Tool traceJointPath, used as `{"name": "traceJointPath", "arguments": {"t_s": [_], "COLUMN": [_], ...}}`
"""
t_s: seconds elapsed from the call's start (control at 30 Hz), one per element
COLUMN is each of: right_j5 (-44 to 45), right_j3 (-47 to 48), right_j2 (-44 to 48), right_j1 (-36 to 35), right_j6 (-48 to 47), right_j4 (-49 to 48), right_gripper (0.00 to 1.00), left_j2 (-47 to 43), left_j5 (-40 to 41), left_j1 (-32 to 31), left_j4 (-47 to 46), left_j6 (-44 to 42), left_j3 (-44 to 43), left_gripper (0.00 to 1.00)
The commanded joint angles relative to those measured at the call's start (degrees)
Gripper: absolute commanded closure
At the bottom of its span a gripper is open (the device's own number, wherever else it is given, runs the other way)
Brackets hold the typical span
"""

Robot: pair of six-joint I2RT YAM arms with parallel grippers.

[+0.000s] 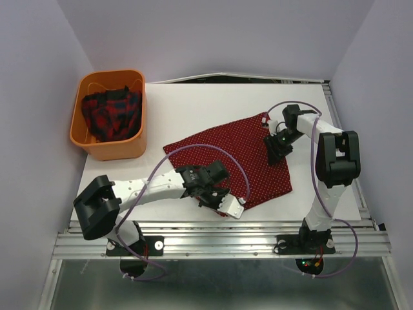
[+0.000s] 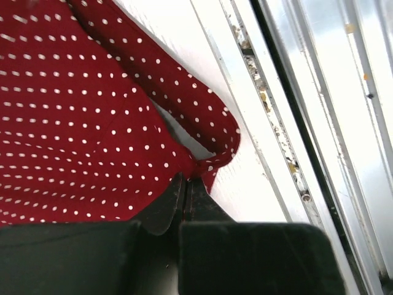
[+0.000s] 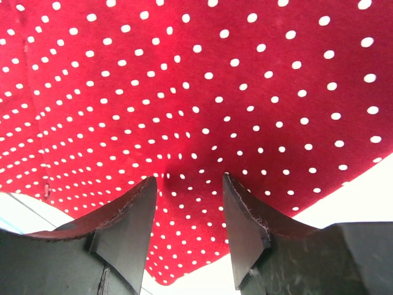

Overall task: Fold and stack the skirts
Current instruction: Flatten the skirt out

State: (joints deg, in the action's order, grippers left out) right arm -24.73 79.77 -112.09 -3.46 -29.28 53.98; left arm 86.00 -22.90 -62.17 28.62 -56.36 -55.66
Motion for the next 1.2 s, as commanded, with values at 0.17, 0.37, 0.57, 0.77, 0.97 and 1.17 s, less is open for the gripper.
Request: {"name": "traceJointPath", "arguments": {"t_s": [0.17, 0.37, 0.57, 0.77, 0.97, 1.17], "right_j5": [0.30, 0.03, -0.84, 1.78, 7.50, 13.82], "right_j3": [1.88, 3.20, 2.68, -6.44, -11.91, -13.15], "right_j2": [0.30, 2.05, 5.83, 7.41, 7.50, 4.88], "right_j1": [-0.40, -0.40, -0.40, -0.93, -0.93, -0.93], "right_j6": [0.36, -1.57, -4.20, -6.05, -5.88, -5.00], "right_j4": [0.34, 4.11, 8.59, 8.26, 4.31, 0.44], "right_gripper": [0.42, 0.41, 0.41, 0.42, 0.43, 0.45], "left_j2": [-3.74, -1.71, -5.92, -7.43, -1.54, 4.52], "left_j5": [-0.75, -1.97, -2.51, -7.95, -4.79, -1.89], "left_j1": [-3.04, -4.27, -2.79, 7.50, 4.17, -0.67], "left_j4": [6.45, 5.39, 4.87, 1.01, -3.04, -0.41], "left_j6": [-3.94, -2.44, 2.29, 11.44, 11.27, 3.46], "left_j3": [0.63, 0.03, -1.29, -4.10, -3.06, 1.60], "left_gripper": [0.68, 0.37, 0.40, 0.60, 0.70, 0.77]}}
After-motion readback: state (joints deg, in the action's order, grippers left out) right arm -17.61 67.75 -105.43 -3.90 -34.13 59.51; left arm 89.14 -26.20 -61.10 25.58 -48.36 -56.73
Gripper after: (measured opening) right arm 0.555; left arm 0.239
